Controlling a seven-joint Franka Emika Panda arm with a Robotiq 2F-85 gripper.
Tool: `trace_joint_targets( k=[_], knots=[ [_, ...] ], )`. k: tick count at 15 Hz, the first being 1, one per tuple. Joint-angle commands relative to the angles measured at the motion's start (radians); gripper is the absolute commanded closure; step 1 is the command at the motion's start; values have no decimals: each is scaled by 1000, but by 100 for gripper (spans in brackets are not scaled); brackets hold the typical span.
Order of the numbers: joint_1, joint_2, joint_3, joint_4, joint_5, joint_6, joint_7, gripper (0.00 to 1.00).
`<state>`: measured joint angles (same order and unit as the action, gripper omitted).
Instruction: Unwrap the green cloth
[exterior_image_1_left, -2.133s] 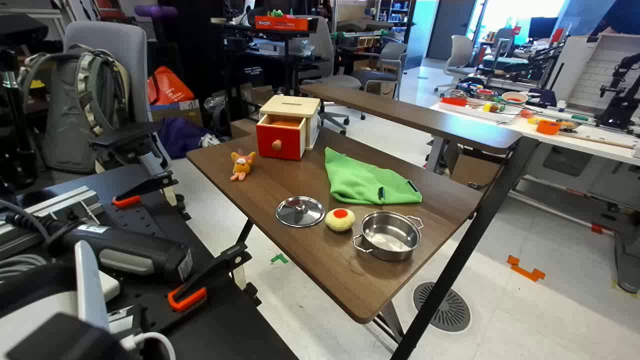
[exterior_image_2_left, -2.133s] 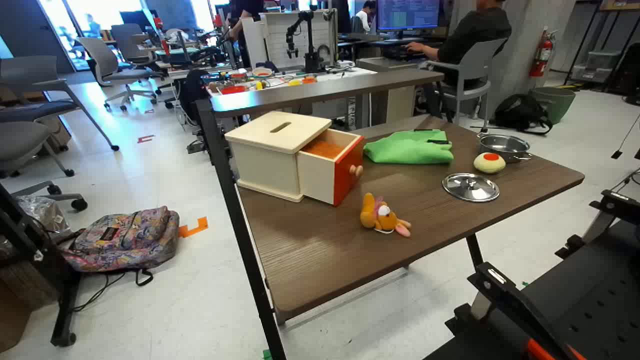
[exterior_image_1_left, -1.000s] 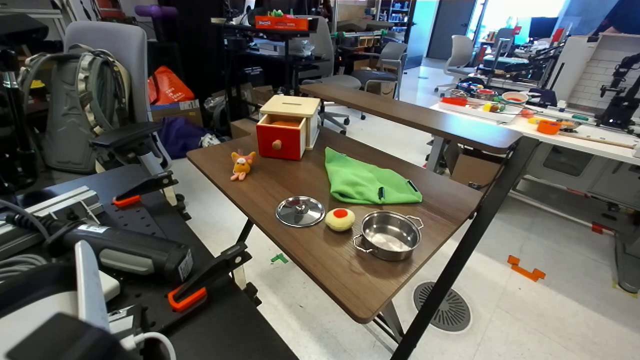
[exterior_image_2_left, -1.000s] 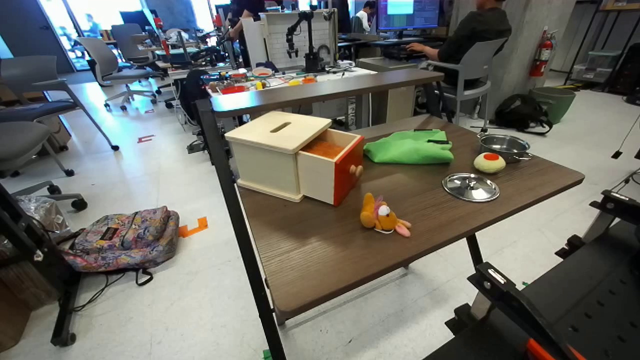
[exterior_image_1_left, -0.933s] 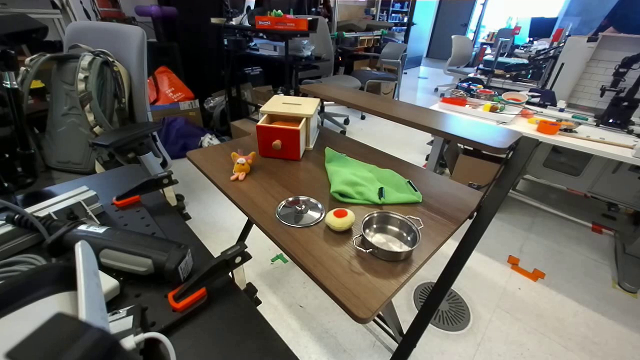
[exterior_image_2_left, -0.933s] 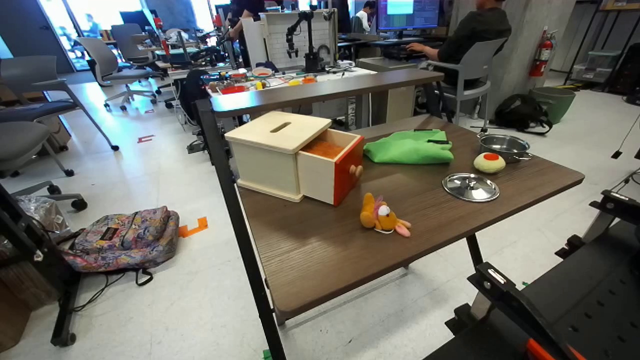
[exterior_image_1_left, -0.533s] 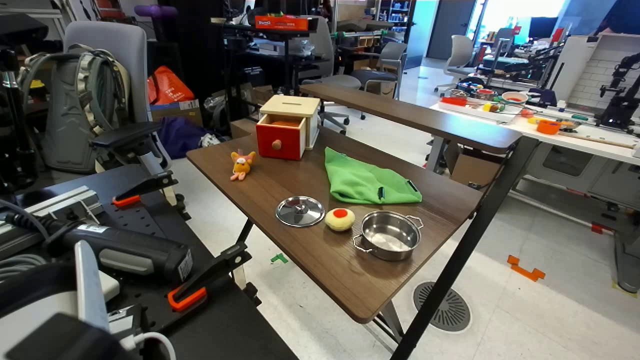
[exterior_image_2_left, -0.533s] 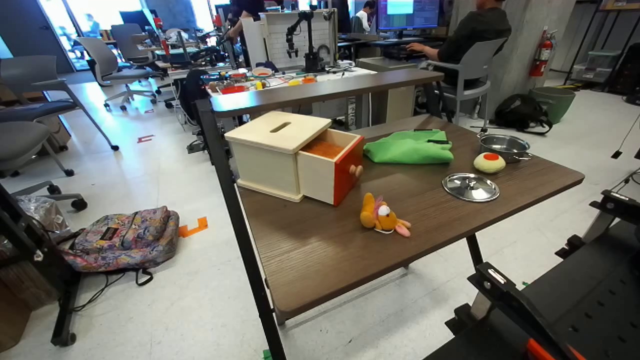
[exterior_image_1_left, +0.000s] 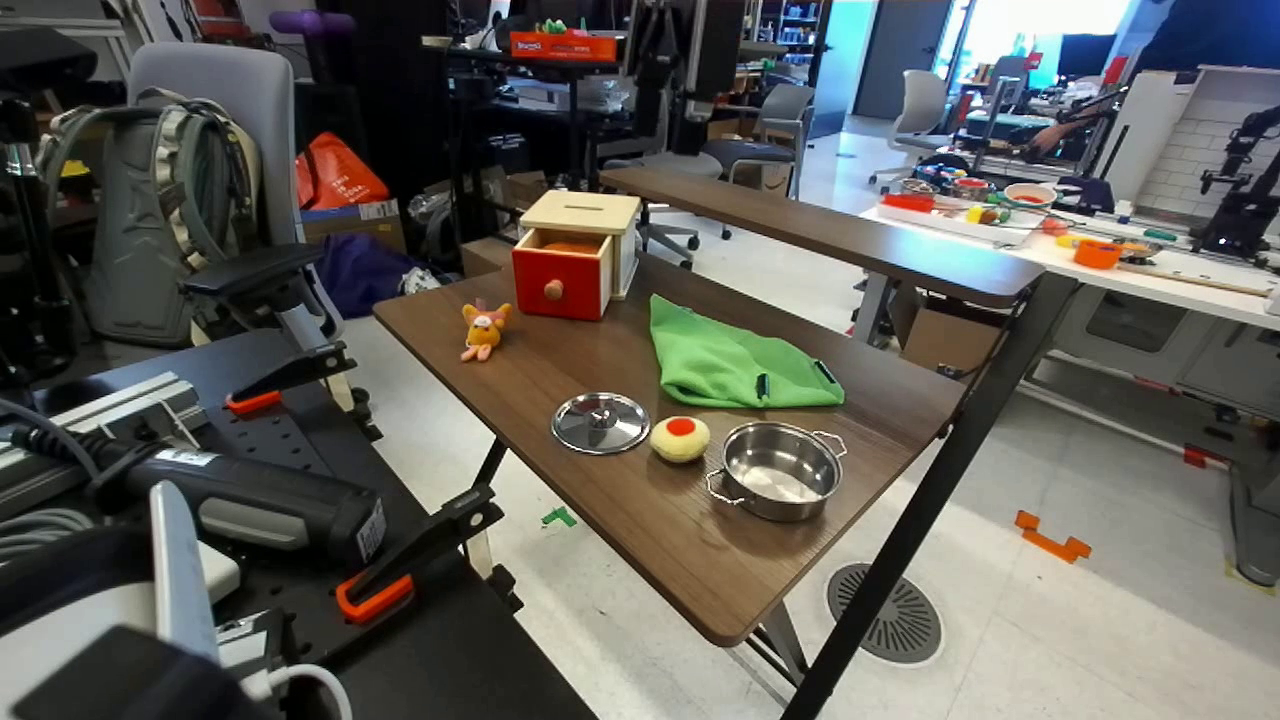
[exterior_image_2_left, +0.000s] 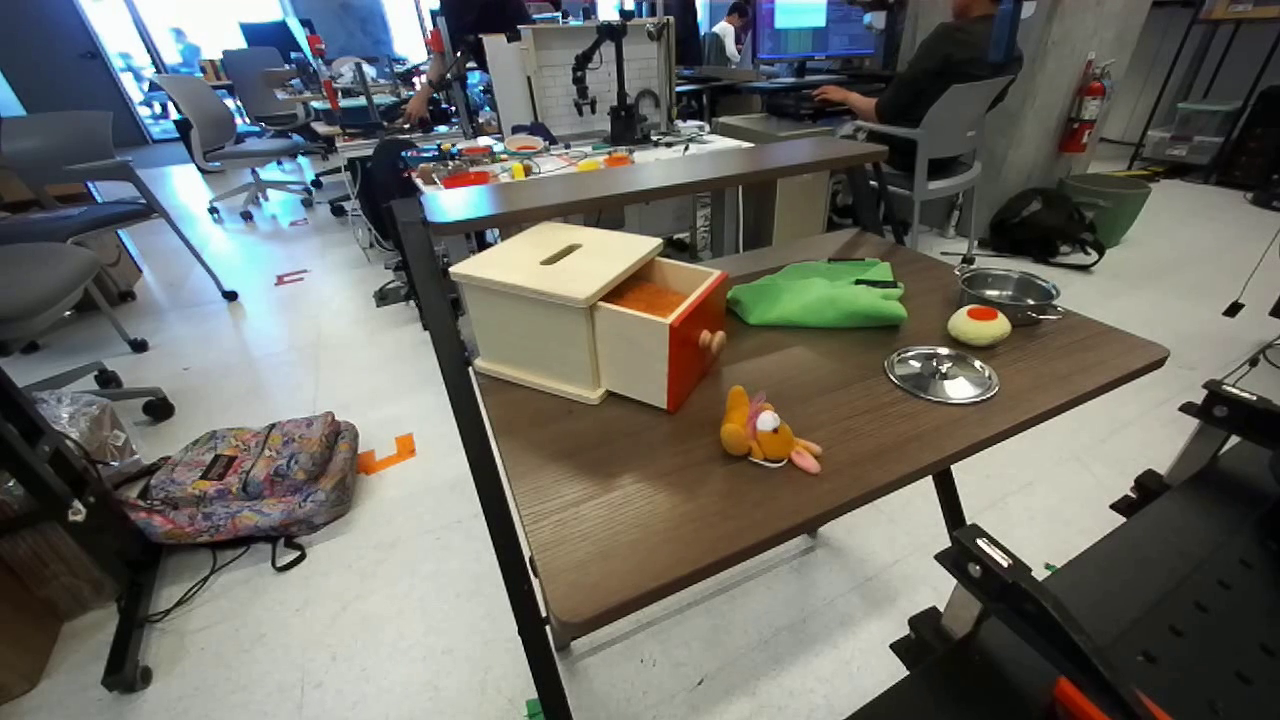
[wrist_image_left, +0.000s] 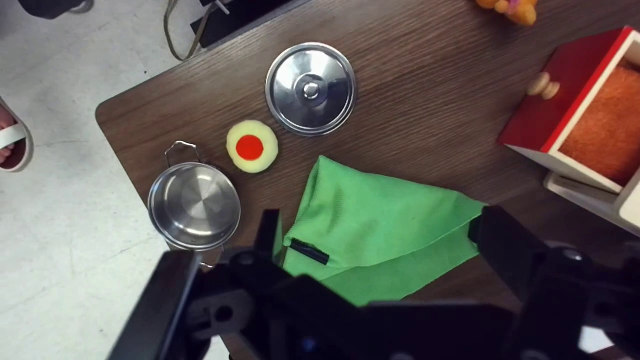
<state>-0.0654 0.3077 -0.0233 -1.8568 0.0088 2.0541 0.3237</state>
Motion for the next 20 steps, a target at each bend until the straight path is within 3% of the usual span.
trace_joint_targets(
  k=[1,2,11,20],
  knots=[
    [12,67,-26,114,19,-97,4,0],
    [17,36,-27,50,8,-38,-5,0],
    [19,62,-34,88,-4,-53,-1,0],
    [13,231,-42,233,-62,65,-109,0]
  ],
)
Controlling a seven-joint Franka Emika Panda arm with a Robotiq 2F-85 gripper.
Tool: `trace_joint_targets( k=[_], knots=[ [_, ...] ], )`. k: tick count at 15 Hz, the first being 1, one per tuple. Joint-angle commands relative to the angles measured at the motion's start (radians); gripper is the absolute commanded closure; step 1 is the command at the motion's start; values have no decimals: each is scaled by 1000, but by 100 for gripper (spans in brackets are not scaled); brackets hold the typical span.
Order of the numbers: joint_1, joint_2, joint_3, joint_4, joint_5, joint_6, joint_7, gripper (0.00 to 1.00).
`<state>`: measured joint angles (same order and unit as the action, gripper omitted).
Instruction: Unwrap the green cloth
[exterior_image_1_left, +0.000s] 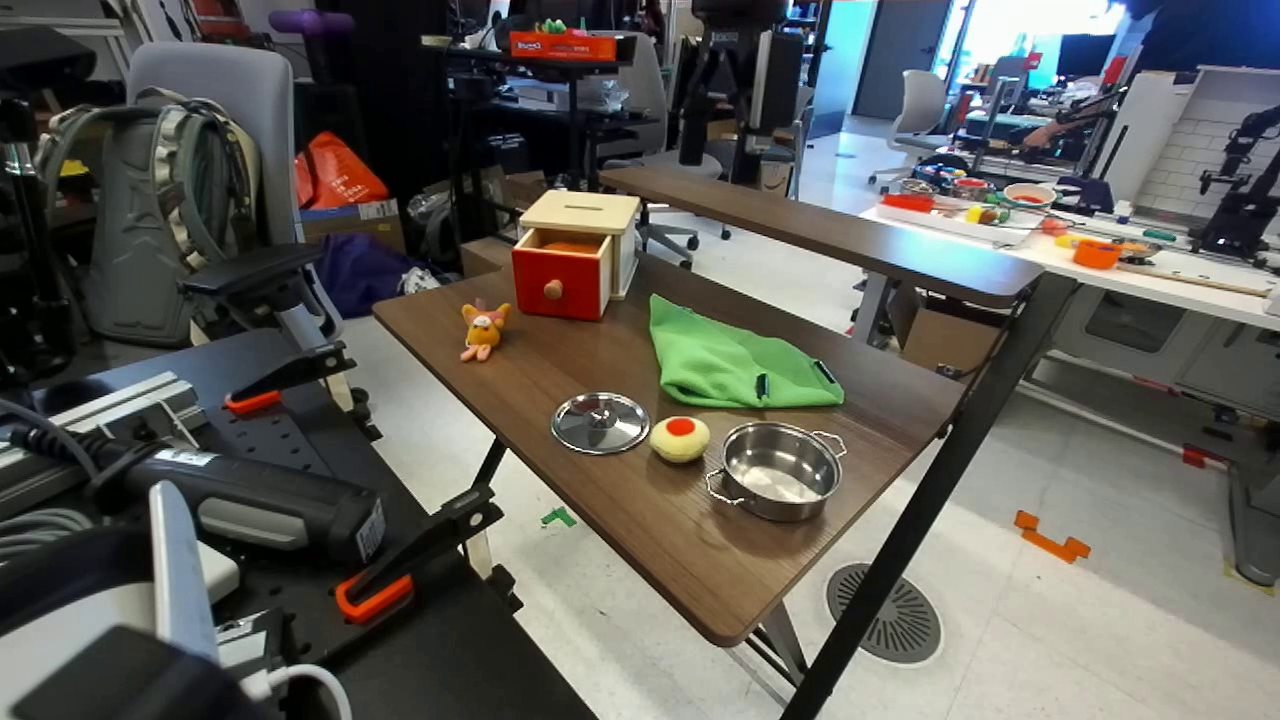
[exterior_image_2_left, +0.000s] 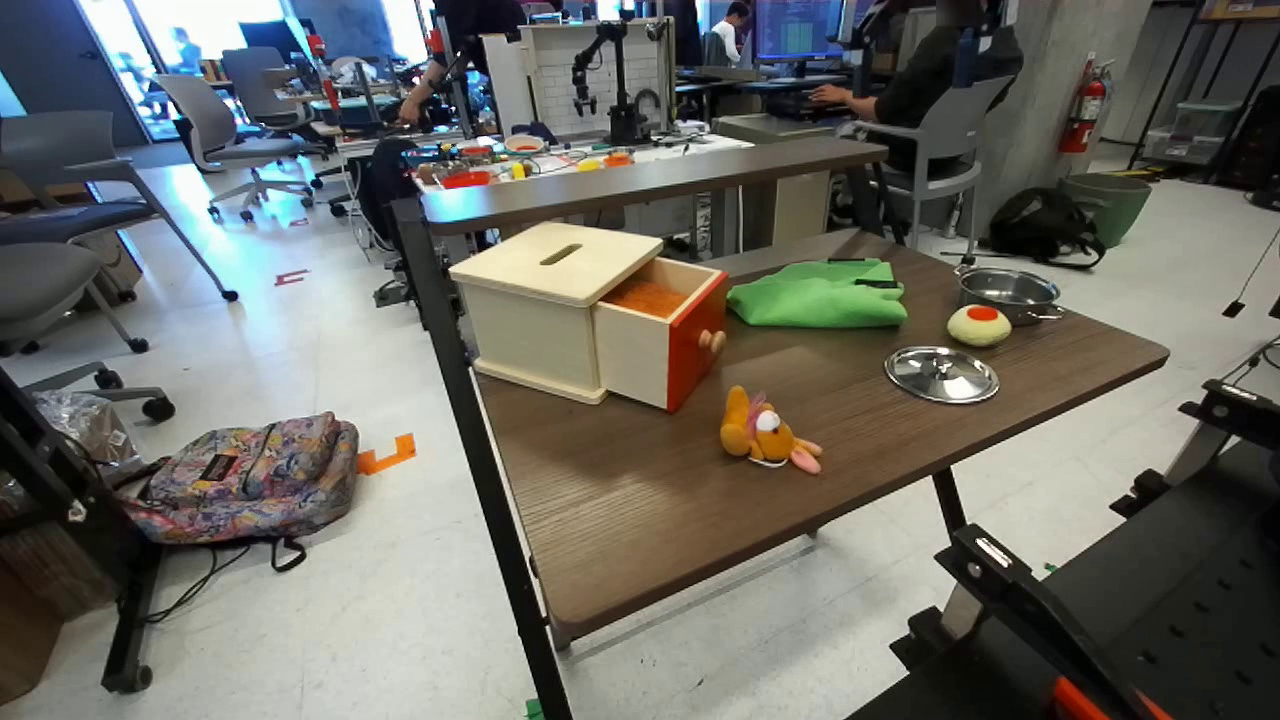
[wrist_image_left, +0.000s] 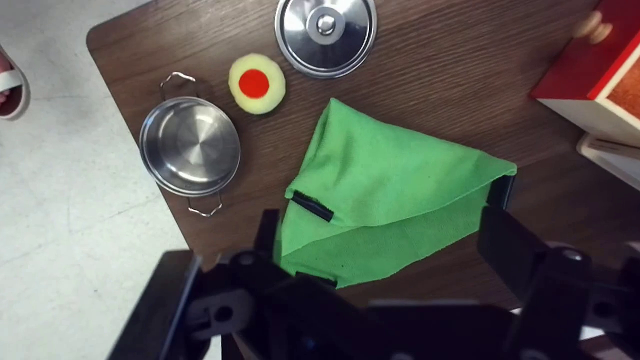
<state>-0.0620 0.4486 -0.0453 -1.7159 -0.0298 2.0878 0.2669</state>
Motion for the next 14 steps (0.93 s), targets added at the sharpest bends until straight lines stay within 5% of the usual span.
trace_joint_targets(
  k=[1,14],
  knots=[
    [7,119,-22,117,-27,36,-64,0],
    [8,469,-81,423,-96,-16,-114,0]
  ],
)
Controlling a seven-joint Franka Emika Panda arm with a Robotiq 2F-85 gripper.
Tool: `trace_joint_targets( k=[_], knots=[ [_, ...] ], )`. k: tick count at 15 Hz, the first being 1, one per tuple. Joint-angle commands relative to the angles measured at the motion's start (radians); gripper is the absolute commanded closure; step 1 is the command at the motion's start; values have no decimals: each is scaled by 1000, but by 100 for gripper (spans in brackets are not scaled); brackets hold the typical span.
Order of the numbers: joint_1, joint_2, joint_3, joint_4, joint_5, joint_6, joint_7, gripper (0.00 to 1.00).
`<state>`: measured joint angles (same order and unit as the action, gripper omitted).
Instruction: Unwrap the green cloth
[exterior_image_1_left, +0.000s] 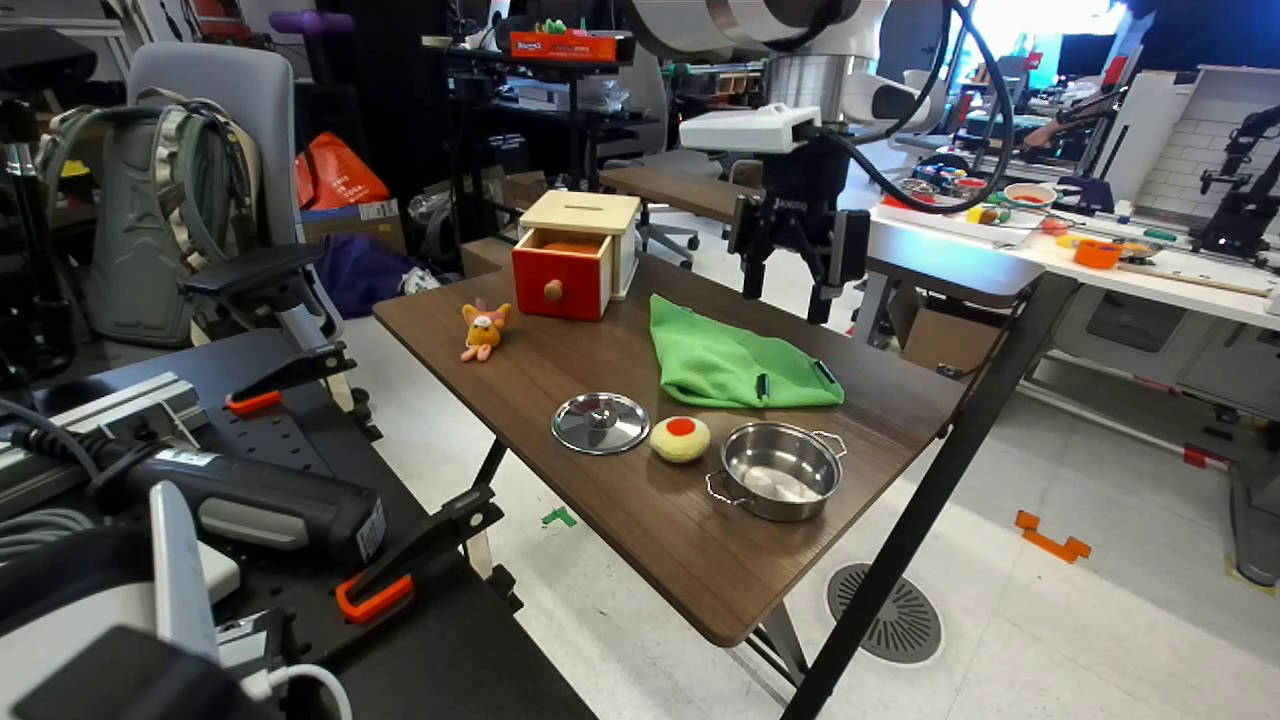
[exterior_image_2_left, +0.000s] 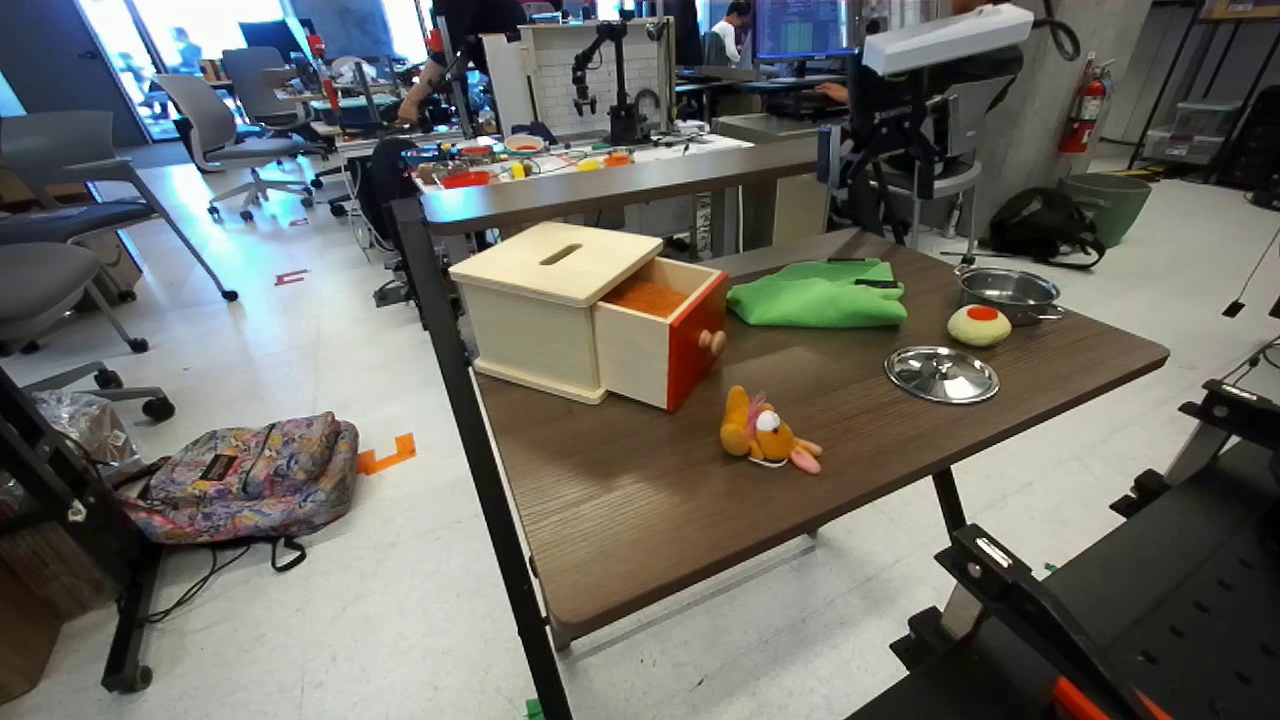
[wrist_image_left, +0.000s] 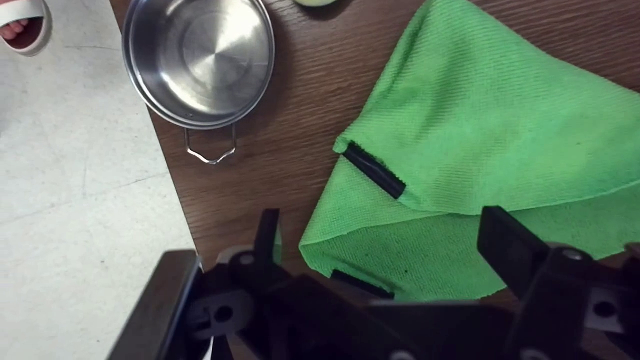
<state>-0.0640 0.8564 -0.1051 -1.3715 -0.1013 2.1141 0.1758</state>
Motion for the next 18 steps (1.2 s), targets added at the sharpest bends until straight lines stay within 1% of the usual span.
trace_joint_targets(
  k=[1,5,8,11,12,13,18],
  knots=[
    [11,72,-23,83,-34,-43,-30,0],
    [8,88,-23,66,-72,-35,-94,0],
    [2,97,-16,59,-81,-26,-153,0],
    [5,107,-17,54,-95,-18,-186,0],
    [5,101,-17,45,-95,-9,-190,0],
    [0,99,-12,40,-73,-8,-169,0],
    [0,100,-12,39,-74,-8,-180,0]
  ],
)
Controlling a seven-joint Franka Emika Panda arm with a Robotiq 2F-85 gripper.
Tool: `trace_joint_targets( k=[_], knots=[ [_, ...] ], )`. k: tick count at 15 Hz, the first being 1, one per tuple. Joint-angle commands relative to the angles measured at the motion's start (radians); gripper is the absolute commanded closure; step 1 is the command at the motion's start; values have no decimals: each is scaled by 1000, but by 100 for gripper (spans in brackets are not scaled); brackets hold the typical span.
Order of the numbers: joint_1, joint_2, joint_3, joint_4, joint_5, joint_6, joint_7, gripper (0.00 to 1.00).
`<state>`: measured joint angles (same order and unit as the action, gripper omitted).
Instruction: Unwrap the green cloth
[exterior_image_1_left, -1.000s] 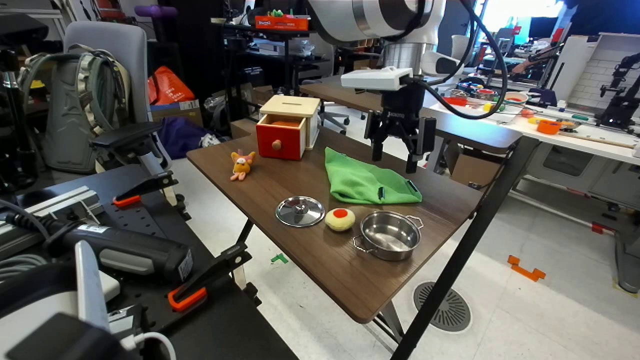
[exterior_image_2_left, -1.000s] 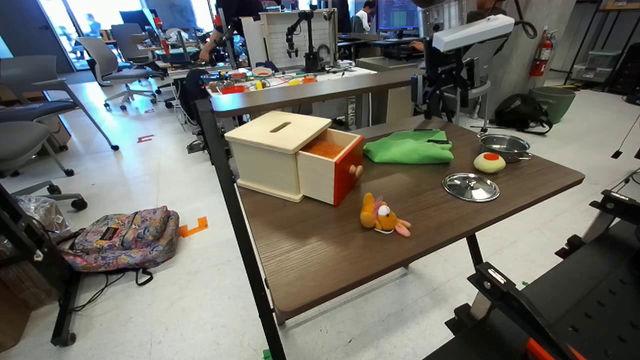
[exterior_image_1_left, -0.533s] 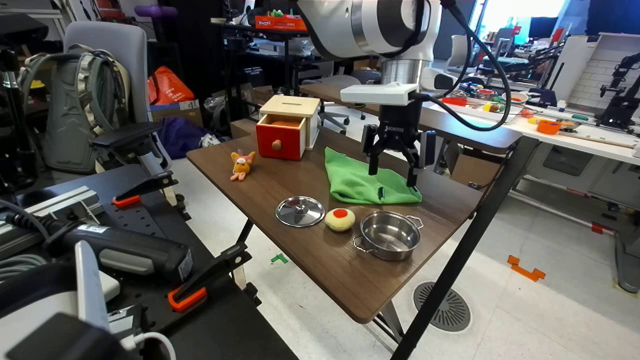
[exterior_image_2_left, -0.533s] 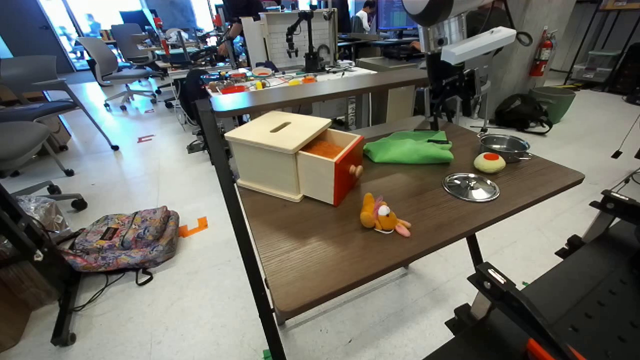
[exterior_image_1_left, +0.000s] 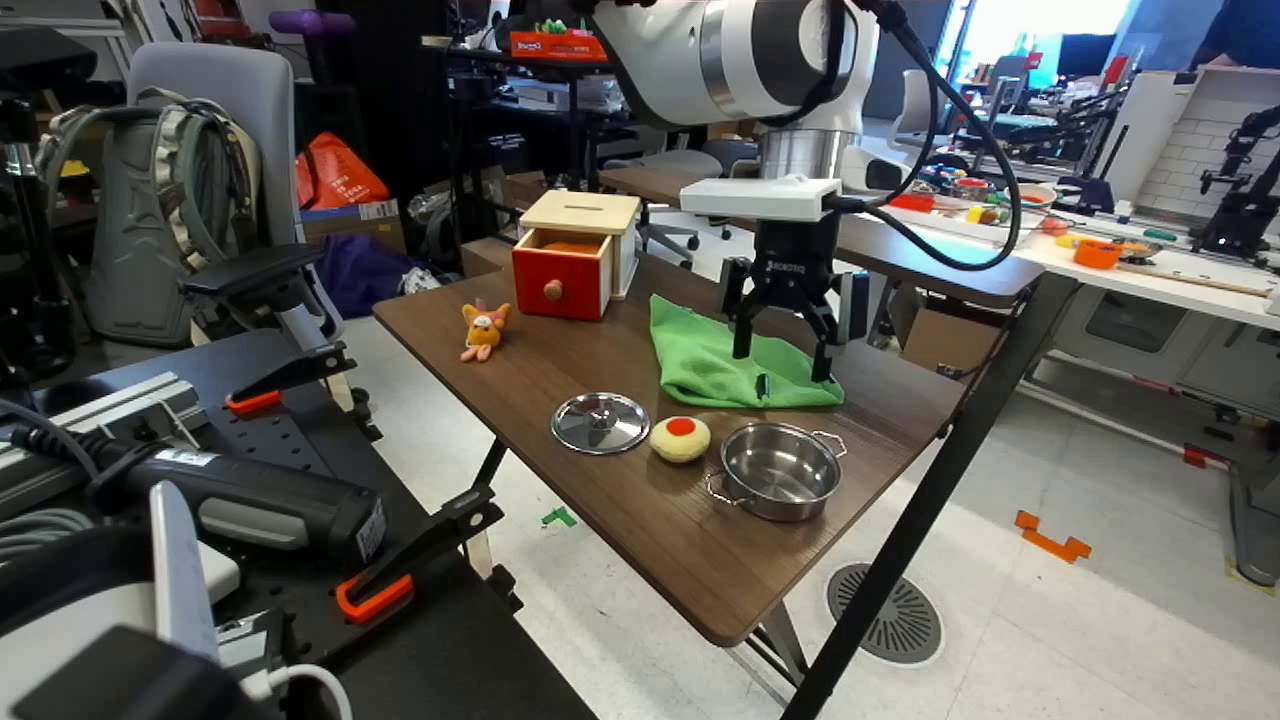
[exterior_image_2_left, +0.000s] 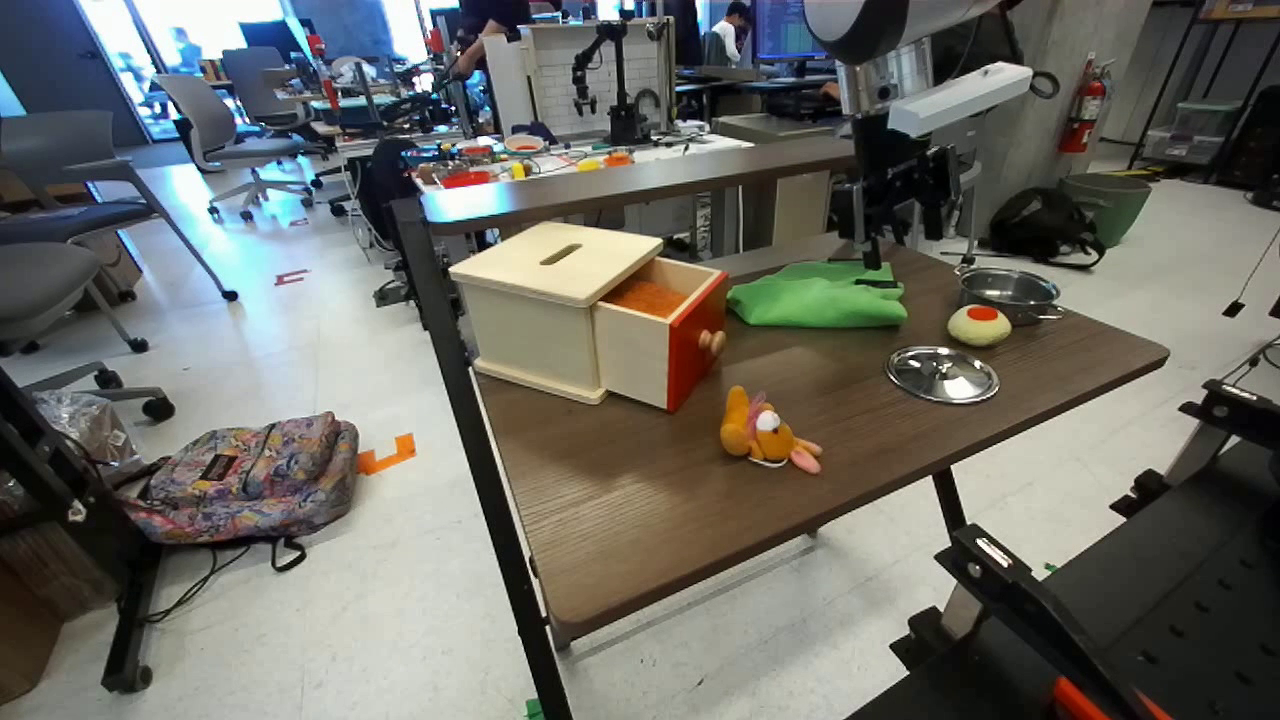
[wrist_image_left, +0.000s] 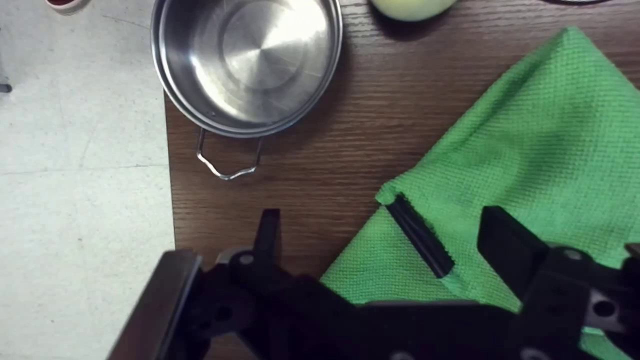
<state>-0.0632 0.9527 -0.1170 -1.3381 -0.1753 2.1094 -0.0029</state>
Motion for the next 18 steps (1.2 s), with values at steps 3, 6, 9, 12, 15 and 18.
trace_joint_targets(
  k=[3,6,9,12,15,18],
  knots=[
    [-7,15,11,10,-18,18,-79,0],
    [-10,18,19,-5,-20,98,-129,0],
    [-13,27,25,-3,-16,140,-163,0],
    [-10,44,24,4,-19,163,-181,0],
    [-7,51,22,3,-22,171,-191,0],
    [-7,60,22,8,-23,175,-201,26]
  ],
)
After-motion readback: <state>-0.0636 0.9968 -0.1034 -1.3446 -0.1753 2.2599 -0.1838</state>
